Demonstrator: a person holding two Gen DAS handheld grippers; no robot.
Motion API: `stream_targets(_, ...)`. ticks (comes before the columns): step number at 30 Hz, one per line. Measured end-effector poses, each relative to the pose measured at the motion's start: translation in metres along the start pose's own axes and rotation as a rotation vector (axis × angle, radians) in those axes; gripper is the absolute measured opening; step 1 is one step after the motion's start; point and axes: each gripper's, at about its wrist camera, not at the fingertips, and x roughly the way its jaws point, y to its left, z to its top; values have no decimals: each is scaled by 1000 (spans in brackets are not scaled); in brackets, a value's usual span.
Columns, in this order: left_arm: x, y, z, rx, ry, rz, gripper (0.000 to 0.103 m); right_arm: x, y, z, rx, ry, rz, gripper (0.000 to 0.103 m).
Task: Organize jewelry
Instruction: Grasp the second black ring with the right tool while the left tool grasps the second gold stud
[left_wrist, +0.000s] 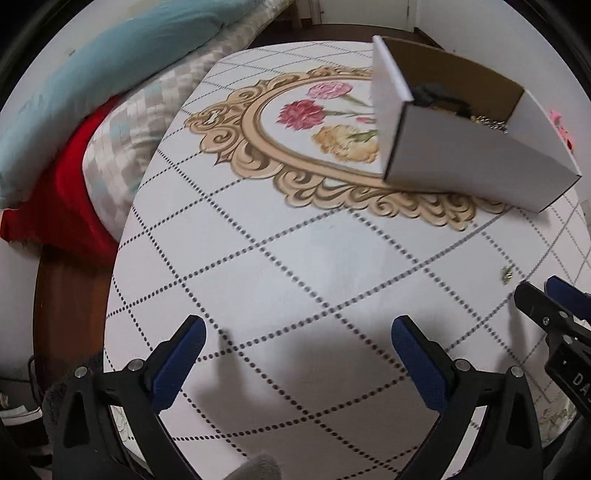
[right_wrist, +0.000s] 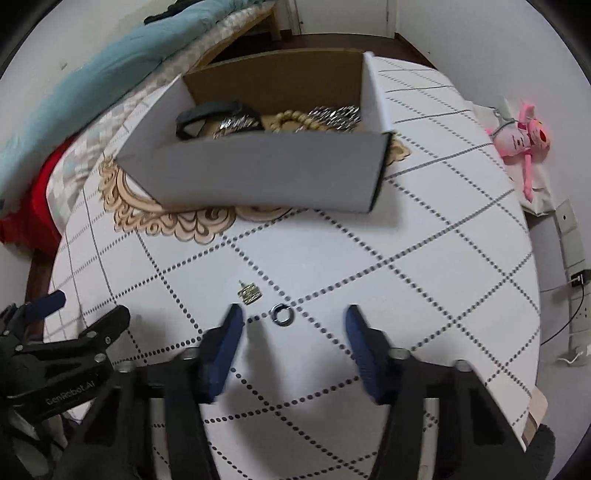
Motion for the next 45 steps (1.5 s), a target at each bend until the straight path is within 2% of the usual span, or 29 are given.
stream_targets(3,2,3,-1,2,-3,14,103,0,11,-5,-51,-37,-68,41)
stream_targets(4,2,3,-1,2,-3,15,103,0,13,-5,-66,-46,-87,29)
stream_targets(6,2,2,1,4,-6,17,103,-1,16,-8,-81,-57,-89,13)
stream_targets(9,-3,-6,2,22,-18,19,103,-3,12,-9,-70,-52,-68,13)
stream_targets(12,-11,-18,3,41,-41,-2,103,-13,-9,-8,-5,-68,-50,13)
stream_targets(17,-20,-55,12,57,-59,-131,102,-27,-46,-7,101,-77,-50,13)
stream_targets(22,-22,-97,11,120,-84,-198,102,-29,-78,-12,179,-73,-68,13)
stream_targets(24,-22,-111,9,152,-95,-200,92,-30,-87,-13,197,-73,-72,13)
stream_targets(26,-18,-122,9,185,-92,-192,70,-31,-93,-14,209,-72,-72,13)
stream_targets(27,-16,-127,9,197,-88,-191,65,-31,-95,-14,214,-72,-71,13)
stream_targets(29,-20,-130,9,202,-113,-201,47,-31,-98,-16,219,-74,-69,13)
stream_targets(30,-21,-131,10,212,-120,-205,42,-31,-99,-15,219,-76,-69,13)
stream_targets(32,-23,-135,11,232,-129,-217,17,-31,-99,-15,222,-77,-66,13)
stream_targets(34,-21,-134,14,243,-133,-220,10,-30,-98,-15,221,-76,-65,13)
stream_targets(45,-26,-128,14,231,-144,-243,5,-46,-90,-10,217,-110,-33,13)
